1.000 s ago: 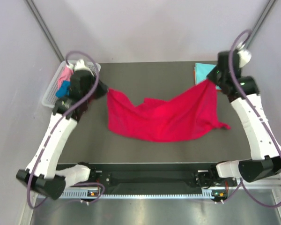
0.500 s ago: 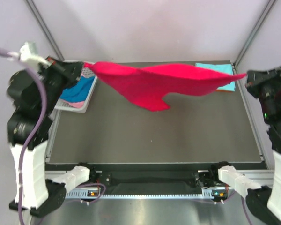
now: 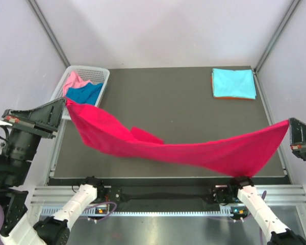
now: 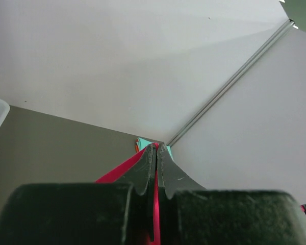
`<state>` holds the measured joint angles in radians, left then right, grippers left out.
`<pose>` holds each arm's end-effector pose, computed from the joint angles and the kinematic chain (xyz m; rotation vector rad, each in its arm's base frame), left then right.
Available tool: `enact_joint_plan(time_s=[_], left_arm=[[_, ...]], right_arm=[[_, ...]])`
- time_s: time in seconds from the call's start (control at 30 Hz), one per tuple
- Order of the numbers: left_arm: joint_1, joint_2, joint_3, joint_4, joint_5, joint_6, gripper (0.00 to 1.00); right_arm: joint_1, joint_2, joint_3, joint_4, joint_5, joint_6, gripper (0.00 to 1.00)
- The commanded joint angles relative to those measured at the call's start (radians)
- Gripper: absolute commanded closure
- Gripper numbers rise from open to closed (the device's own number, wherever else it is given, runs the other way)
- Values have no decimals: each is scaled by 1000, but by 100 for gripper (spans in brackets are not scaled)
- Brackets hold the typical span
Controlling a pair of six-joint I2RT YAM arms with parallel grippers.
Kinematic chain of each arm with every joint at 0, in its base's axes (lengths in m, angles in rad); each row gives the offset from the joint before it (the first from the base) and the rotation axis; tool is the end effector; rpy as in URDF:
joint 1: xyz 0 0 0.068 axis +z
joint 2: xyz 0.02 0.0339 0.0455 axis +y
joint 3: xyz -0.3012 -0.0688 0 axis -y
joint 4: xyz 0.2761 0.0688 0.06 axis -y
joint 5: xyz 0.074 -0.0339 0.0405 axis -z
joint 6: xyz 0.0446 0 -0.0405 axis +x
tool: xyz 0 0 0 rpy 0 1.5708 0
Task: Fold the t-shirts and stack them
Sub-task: Flatten the tshirt out
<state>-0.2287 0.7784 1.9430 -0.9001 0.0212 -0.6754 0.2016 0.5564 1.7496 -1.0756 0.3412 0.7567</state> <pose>-0.0256 0.0050 0.6333 -0.2803 1.3182 -0.7821 -0.0700 -0.0295 0.5650 0.6700 1.3222 0.5323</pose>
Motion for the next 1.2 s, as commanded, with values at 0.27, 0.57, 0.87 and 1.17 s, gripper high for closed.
enact_joint_plan(time_s=[0.27, 0.57, 0.87, 1.17], left_arm=[[2, 292, -257, 302, -225, 118, 100], [92, 857, 399, 359, -224, 88, 100], [109, 644, 107, 615, -147, 65, 100], [94, 225, -628, 716, 44, -35, 100]], right_arm=[[-5, 408, -142, 452, -79, -98, 100], [-76, 861, 278, 548, -4, -180, 100], [-194, 851, 339, 543, -87, -220, 100], [-232, 516, -426, 671, -79, -230, 100]])
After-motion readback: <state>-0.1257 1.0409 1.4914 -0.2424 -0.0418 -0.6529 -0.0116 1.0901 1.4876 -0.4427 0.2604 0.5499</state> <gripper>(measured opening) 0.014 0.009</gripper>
